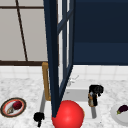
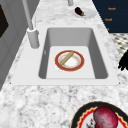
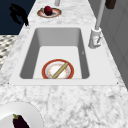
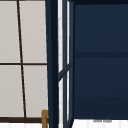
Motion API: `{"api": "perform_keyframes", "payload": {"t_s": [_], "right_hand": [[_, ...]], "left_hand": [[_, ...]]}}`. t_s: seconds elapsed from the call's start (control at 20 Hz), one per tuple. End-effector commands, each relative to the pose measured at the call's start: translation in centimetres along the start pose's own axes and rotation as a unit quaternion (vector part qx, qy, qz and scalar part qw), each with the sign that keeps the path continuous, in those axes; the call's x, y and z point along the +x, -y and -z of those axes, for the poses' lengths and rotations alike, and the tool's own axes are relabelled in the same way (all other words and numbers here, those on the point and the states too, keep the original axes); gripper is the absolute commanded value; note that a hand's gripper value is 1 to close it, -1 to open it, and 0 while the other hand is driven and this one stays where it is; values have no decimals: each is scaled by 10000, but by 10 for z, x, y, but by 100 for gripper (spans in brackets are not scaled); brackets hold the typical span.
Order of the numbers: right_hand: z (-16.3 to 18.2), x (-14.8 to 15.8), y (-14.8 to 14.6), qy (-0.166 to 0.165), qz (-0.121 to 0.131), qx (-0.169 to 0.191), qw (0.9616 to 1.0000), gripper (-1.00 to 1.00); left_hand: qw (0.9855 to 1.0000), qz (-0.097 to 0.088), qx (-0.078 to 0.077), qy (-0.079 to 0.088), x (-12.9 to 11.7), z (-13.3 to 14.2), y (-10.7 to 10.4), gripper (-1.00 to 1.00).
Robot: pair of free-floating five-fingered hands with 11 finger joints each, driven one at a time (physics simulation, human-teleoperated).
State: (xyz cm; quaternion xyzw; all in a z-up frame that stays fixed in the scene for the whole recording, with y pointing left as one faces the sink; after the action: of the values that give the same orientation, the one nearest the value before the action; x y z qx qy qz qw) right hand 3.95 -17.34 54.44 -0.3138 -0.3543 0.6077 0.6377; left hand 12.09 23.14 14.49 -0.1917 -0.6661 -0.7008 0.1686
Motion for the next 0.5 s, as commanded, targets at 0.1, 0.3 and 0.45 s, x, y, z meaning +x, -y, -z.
{"api": "perform_keyframes", "payload": {"t_s": [0.1,0.3,0.45], "right_hand": [[-22,-1,34,-252,441,-90,9987,100],[-28,2,57,-231,394,-191,9988,100],[-34,9,68,-285,323,-373,9984,100]], "left_hand": [[10000,0,0,0,0,0,0,0],[10000,0,0,0,0,0,0,0],[10000,0,0,0,0,0,0,0]]}}
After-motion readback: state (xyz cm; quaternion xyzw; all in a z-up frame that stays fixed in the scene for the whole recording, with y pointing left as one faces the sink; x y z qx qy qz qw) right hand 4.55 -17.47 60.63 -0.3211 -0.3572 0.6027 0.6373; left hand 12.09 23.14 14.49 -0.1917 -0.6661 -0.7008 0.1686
